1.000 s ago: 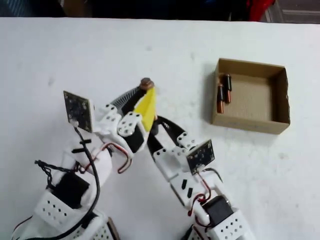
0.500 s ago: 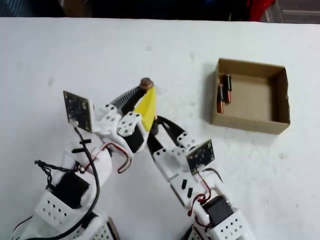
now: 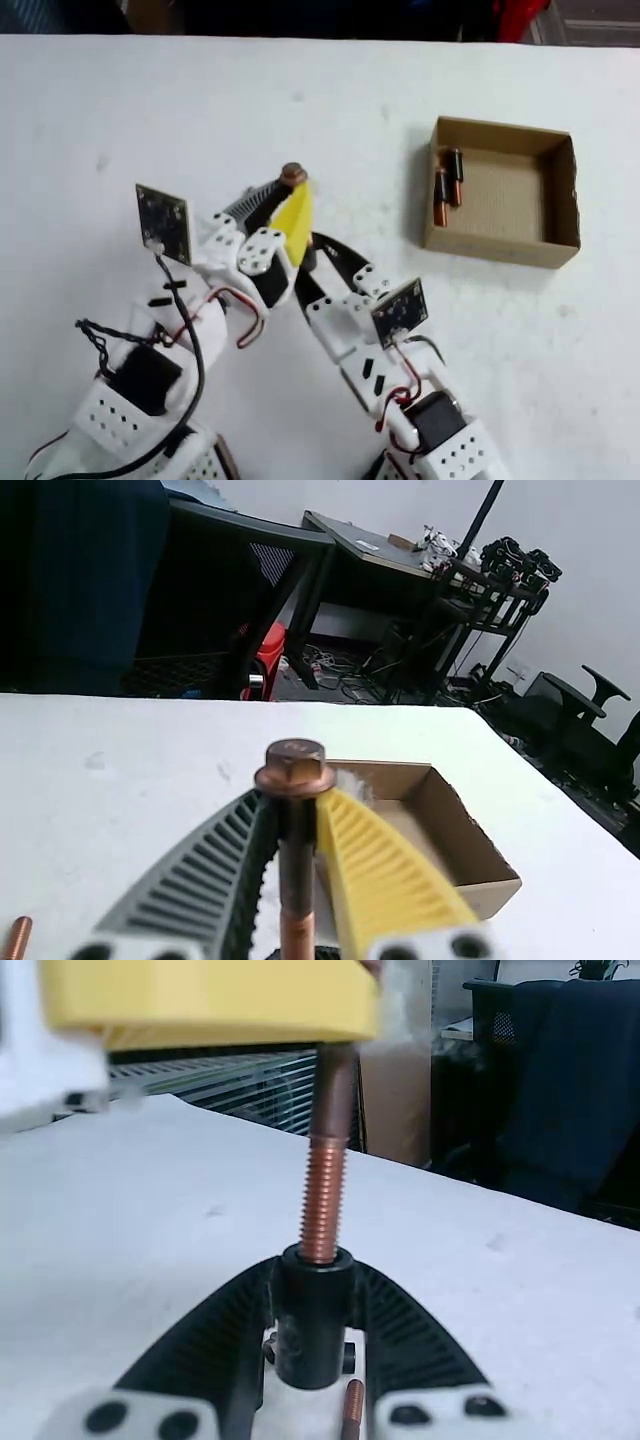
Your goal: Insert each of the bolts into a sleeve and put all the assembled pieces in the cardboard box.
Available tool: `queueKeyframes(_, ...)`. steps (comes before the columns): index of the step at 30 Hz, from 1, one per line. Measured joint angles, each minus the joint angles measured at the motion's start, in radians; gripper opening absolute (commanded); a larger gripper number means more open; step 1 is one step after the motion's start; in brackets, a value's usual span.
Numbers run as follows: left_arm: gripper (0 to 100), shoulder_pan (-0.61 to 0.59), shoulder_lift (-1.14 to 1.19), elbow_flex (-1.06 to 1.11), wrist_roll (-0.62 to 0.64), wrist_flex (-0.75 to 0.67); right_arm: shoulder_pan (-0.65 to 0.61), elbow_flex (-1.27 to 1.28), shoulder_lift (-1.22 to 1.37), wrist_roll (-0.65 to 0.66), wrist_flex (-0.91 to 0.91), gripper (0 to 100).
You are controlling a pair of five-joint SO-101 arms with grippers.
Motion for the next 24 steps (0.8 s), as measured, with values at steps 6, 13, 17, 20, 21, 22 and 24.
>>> queueKeyframes(6, 2, 0.000, 0.000, 0.009, -0.021, -0.018, 0.000, 0.000, -0.002, 0.000, 0.000, 1.7)
queueKeyframes(13, 2, 0.000, 0.002, 0.029, -0.034, -0.025, 0.003, 0.000, 0.000, 0.000, -0.002, 1.7)
queueKeyframes(17, 2, 0.002, 0.002, 0.054, -0.037, -0.026, 0.002, 0.000, 0.000, 0.000, -0.002, 1.7)
queueKeyframes(20, 2, 0.003, -0.006, 0.078, -0.035, -0.029, 0.003, 0.000, 0.002, 0.000, -0.002, 1.7)
queueKeyframes(21, 2, 0.006, -0.005, 0.084, -0.035, -0.032, 0.005, 0.000, 0.002, 0.000, -0.002, 1.7)
queueKeyframes(22, 2, 0.011, 0.000, 0.092, -0.035, -0.032, 0.006, 0.000, 0.002, 0.000, -0.002, 1.7)
queueKeyframes(24, 2, 0.012, 0.000, 0.097, -0.035, -0.035, 0.006, 0.000, 0.002, 0.000, -0.002, 1.7)
